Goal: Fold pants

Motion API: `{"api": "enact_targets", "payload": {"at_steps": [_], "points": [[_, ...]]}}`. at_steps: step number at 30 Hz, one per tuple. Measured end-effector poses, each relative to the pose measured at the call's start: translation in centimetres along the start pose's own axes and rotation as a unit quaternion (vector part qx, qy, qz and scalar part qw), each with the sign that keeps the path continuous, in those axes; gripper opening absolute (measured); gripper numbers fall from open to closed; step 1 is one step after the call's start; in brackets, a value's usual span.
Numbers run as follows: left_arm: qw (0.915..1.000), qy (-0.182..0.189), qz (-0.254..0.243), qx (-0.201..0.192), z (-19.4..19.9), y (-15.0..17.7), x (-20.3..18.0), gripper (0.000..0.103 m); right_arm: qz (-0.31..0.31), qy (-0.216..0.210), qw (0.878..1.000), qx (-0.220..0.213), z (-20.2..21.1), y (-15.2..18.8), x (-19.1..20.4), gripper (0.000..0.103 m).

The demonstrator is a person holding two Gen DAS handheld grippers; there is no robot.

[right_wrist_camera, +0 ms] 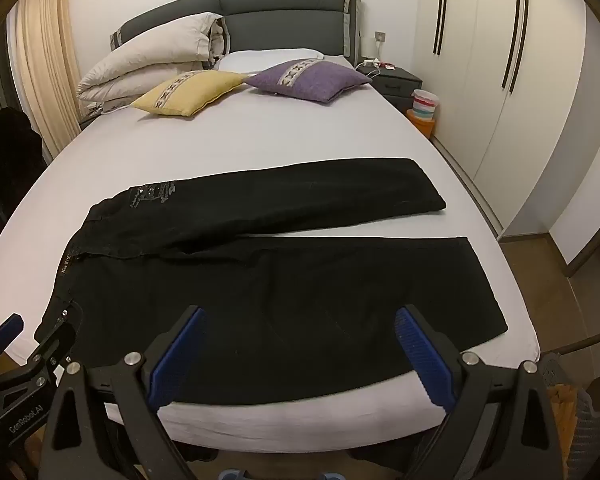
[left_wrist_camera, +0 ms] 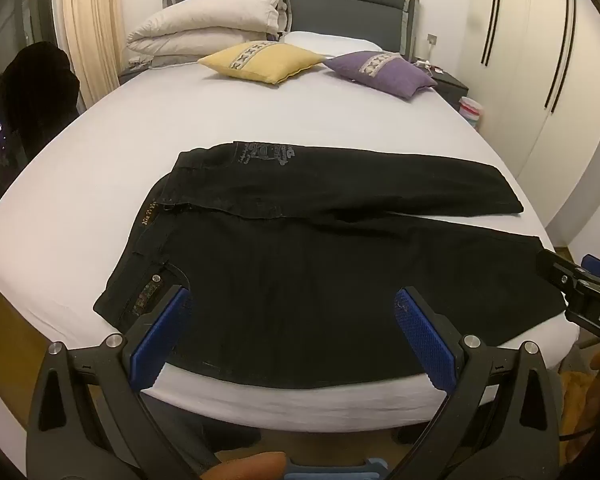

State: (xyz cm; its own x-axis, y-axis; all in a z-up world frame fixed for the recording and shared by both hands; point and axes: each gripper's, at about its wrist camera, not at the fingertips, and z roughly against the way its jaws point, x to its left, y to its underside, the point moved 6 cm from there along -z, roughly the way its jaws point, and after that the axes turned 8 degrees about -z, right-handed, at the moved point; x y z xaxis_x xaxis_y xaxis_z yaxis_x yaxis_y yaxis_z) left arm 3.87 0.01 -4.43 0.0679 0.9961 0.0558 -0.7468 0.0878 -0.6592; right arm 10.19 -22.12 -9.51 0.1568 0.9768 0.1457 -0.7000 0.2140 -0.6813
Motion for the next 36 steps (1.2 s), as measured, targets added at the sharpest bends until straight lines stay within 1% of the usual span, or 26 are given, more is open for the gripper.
{"api": "enact_targets", "payload": {"at_steps": [8,20,22,36], "points": [[0.9999,-0.006,-0.004,0.007,-0.2,0.0,-0.4,0.103,0.000,0.004,1.000,-0.001,0.0,-0.1,0.0,0.097],[0.9999,-0.008,-0.003,0.007,-0.1,0.4,0.3,0.103,0.000,0.003,1.000,0.002,-0.1,0.3,0.4,0.097],[0.9999,-0.007,-0.004,0.008,-0.6,0.7,0.3,0.103,0.000,0.002,1.000,0.003,-0.1,0.2,0.3,0.097],[0.9999,-0.008,-0.003,0.010,-0.9,1.1,0.6,0.103,-0.001,0.001,1.000,0.006,-0.2,0.3,0.0,0.097]]}}
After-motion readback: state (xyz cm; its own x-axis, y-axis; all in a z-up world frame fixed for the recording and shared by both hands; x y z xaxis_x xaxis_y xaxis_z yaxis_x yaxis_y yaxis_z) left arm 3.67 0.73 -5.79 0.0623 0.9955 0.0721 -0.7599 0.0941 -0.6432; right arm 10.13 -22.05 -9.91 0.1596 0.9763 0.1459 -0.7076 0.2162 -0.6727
